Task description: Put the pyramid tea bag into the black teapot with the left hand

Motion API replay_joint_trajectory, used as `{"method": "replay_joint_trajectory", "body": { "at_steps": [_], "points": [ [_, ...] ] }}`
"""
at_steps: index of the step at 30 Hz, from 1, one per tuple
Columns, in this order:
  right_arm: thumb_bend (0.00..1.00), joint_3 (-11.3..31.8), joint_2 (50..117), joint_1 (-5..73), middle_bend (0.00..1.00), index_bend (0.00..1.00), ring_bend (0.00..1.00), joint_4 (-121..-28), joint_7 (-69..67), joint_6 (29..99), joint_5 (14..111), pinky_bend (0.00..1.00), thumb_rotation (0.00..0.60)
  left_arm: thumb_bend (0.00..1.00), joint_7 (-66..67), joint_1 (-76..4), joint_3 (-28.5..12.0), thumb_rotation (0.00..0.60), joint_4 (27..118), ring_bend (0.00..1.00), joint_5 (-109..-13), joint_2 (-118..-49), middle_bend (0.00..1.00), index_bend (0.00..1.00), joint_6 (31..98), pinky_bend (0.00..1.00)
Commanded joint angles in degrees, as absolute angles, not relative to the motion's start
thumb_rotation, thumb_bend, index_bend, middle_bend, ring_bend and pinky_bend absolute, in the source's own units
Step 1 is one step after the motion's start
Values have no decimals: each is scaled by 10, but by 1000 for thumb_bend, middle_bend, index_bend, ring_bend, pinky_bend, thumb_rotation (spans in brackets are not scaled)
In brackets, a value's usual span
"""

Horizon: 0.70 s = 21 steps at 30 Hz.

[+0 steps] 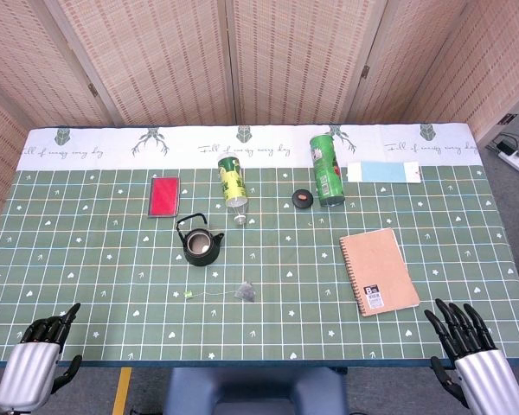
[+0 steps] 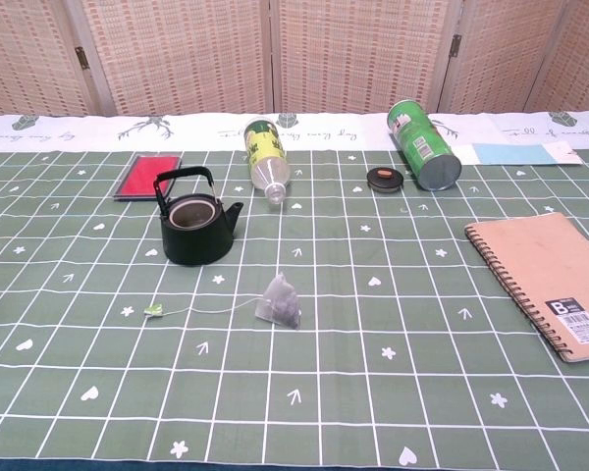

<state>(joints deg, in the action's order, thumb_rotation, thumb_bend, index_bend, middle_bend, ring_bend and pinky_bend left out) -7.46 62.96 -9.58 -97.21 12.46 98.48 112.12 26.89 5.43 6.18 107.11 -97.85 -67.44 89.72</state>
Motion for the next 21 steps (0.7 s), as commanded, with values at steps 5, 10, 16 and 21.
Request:
{"method": "replay_joint_trajectory", "body": {
  "at_steps": [5, 10, 16, 21],
  "points": [
    [451, -75, 628, -97, 0, 11, 0, -970, 121, 987, 1121, 0, 600, 296, 236, 50, 66, 600, 1066, 200, -1005, -673, 234, 21, 903, 226],
    [450, -75, 630, -99, 0, 11, 0, -969, 122, 994, 1124, 0, 600, 297, 217, 28, 44, 600, 1074, 364, -989, -673, 444, 36, 882, 466],
    [450, -68, 632, -92, 0, 12, 0, -972, 126, 979, 1114, 0, 600, 300, 182, -13, 13, 600, 1113, 1000, -958, -718, 1000, 392, 836, 1000],
    [451, -67, 631, -85, 0, 12, 0, -976, 126, 965, 1105, 0, 600, 317, 216, -46, -29, 600, 1187, 1000, -805, -744, 1000, 495, 767, 1000]
  ]
}}
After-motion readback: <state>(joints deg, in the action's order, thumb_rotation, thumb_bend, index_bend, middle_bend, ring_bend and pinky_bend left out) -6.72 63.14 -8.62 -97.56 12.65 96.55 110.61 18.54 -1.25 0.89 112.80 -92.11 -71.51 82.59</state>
